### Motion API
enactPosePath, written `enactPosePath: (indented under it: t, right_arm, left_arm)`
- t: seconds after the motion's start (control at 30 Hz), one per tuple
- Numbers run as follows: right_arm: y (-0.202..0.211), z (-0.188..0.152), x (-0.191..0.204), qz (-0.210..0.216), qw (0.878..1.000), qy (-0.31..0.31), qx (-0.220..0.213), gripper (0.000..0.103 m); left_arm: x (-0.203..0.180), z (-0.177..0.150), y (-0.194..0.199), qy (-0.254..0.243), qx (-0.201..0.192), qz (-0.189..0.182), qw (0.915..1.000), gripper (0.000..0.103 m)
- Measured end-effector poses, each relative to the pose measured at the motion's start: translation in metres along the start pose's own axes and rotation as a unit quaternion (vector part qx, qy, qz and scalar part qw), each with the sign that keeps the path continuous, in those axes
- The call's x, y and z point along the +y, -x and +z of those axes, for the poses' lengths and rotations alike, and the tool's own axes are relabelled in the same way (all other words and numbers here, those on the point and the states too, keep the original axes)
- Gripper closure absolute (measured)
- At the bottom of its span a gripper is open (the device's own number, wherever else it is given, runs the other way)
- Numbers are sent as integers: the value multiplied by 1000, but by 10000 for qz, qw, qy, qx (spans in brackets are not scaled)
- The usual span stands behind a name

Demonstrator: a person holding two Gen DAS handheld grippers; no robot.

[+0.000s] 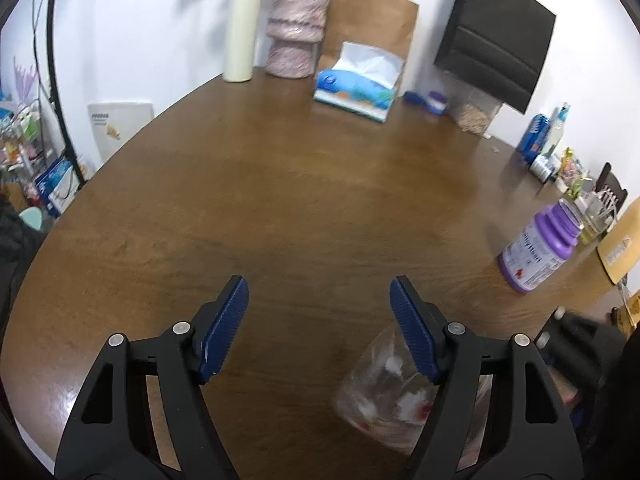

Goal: Flip cup upright
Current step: 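Lift the clear cup with the right tool and rotate it upward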

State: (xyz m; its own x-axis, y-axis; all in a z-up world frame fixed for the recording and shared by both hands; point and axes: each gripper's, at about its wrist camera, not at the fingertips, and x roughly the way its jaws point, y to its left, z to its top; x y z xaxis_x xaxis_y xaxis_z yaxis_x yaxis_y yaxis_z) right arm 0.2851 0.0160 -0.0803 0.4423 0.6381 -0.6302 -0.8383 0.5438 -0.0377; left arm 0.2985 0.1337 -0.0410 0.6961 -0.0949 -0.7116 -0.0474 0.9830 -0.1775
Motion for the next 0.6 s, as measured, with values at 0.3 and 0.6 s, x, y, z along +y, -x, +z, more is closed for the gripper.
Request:
enactPosePath:
  t: [0.3,0.6]
  right_arm:
    - [16,-13,-33,-638,9971,-410,17,25]
    - [26,-21,-45,-587,9965,-595,-42,24]
  left_arm:
    - [-10,-14,15,-373,-78,188,9991,34]
    - [-42,7,44,-869,-565,-447,9936,26]
